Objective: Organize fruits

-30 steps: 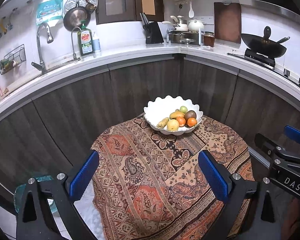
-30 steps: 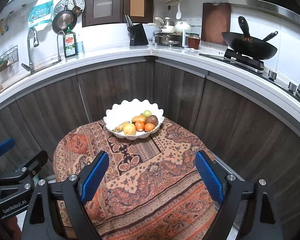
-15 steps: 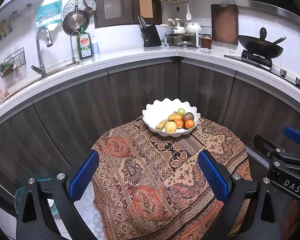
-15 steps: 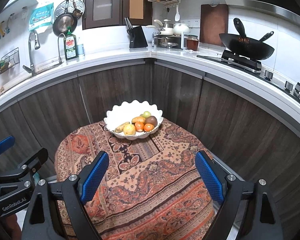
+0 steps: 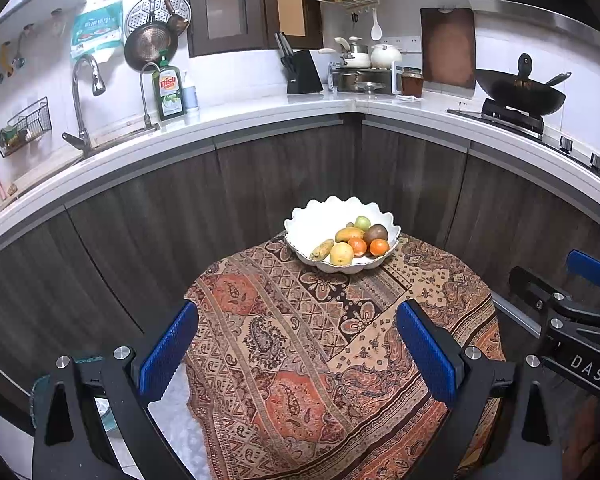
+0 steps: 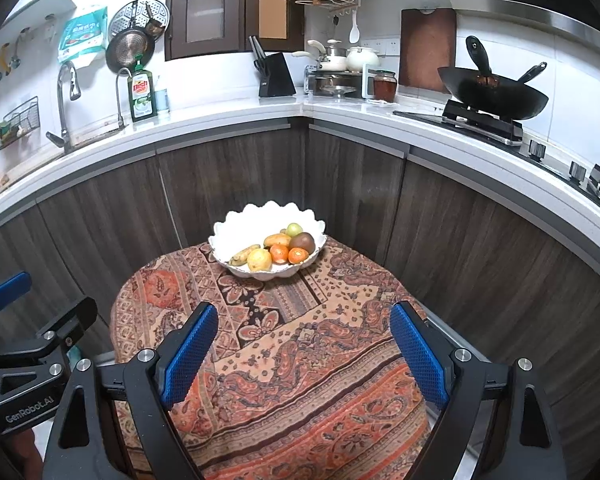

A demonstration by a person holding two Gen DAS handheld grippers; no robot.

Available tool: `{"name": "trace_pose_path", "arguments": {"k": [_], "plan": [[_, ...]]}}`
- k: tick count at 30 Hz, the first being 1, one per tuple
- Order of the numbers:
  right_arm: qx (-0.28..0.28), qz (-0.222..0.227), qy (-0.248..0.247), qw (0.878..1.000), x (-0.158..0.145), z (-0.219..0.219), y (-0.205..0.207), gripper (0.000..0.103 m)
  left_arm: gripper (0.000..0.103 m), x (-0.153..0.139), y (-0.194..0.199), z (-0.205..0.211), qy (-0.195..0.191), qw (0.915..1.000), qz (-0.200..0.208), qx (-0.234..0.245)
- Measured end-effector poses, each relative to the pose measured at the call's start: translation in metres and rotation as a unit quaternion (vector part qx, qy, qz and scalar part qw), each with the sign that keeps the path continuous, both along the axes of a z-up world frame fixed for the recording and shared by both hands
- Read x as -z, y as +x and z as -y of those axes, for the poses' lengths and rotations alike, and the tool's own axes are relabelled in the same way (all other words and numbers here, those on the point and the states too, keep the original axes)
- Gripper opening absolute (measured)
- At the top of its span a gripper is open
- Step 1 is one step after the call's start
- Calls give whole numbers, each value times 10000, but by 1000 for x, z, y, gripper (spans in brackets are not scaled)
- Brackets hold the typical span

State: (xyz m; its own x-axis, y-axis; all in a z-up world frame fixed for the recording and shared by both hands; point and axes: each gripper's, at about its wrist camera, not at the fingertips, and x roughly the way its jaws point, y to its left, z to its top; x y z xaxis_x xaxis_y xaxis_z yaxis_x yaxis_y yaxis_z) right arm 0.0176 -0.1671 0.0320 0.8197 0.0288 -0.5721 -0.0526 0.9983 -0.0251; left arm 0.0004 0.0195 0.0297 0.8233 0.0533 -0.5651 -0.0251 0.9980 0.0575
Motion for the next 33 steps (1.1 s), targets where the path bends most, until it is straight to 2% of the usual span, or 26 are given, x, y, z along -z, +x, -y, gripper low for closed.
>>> {"name": "trace_pose_path", "arguments": {"k": [33], "plan": [[18,-50,25,10000,3,4,2,89,102,1,1,-1,-6,10000,-47,-23]]}}
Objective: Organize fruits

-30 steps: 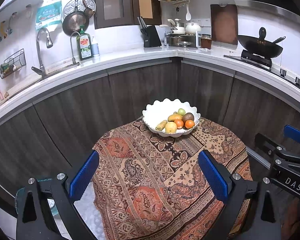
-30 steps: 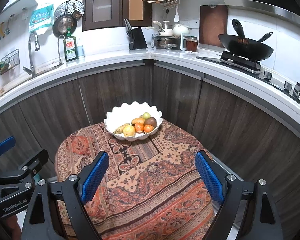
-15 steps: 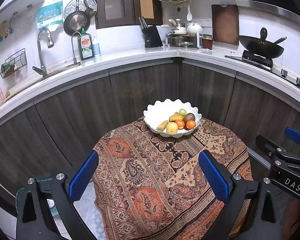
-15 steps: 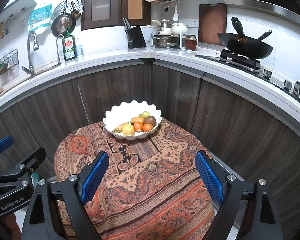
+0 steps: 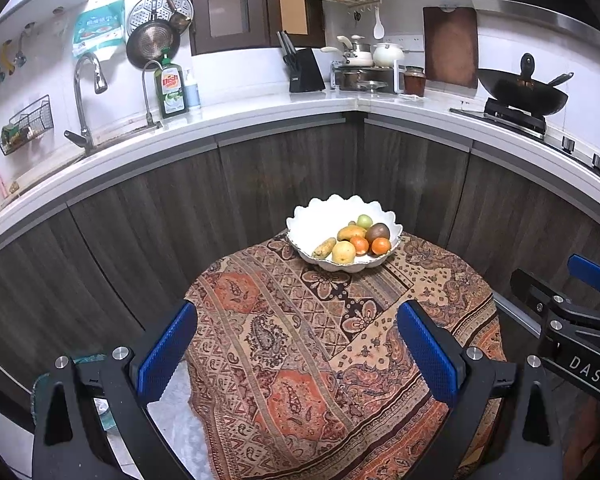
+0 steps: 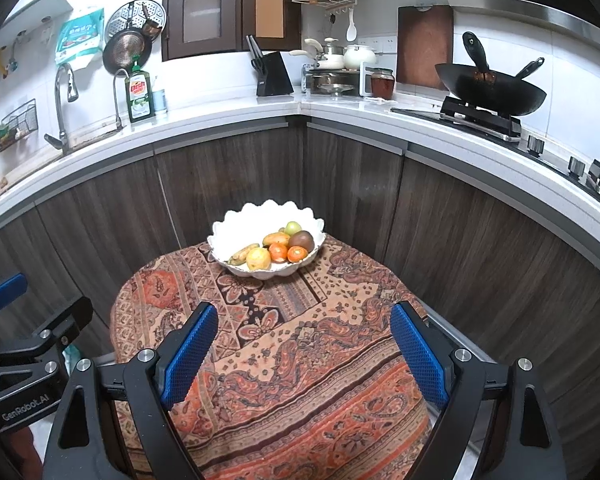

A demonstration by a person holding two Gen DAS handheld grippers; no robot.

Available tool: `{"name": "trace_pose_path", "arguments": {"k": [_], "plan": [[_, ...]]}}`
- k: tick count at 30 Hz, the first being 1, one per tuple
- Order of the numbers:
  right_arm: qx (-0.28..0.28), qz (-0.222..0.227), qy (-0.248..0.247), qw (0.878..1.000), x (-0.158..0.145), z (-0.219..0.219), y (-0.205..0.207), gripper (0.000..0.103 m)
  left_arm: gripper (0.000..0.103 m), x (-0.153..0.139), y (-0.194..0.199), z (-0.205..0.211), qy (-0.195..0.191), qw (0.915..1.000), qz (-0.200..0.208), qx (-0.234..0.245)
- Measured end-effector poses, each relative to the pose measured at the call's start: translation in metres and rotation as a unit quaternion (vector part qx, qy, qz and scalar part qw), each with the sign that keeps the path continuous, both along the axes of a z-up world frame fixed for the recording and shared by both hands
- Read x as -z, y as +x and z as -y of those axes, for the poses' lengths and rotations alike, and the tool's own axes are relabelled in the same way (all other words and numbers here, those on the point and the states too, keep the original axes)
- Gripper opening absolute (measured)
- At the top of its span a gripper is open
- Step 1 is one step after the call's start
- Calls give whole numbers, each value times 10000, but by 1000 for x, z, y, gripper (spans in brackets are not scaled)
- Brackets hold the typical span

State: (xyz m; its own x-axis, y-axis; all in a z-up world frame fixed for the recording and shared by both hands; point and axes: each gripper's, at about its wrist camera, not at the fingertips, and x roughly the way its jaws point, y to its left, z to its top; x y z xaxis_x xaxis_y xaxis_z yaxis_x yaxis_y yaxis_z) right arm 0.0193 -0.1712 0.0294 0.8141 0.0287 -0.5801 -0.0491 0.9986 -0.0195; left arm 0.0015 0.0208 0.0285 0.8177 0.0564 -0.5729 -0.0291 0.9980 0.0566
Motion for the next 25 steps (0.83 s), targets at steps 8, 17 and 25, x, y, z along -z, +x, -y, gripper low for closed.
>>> {"name": "trace_pose_path", "arguments": {"k": [8,17,25], "plan": [[6,-14,9,10000,1,-2,-1,89,102,2,1,0,-53,9999,-84,52],[42,-61,37,10000,6,-2,0,89,102,6,4,3,-42,9998,-166,40],[106,-126,46,9999,11,-2,3,89,102,11,10,6,-30,9997,-236,32]]}}
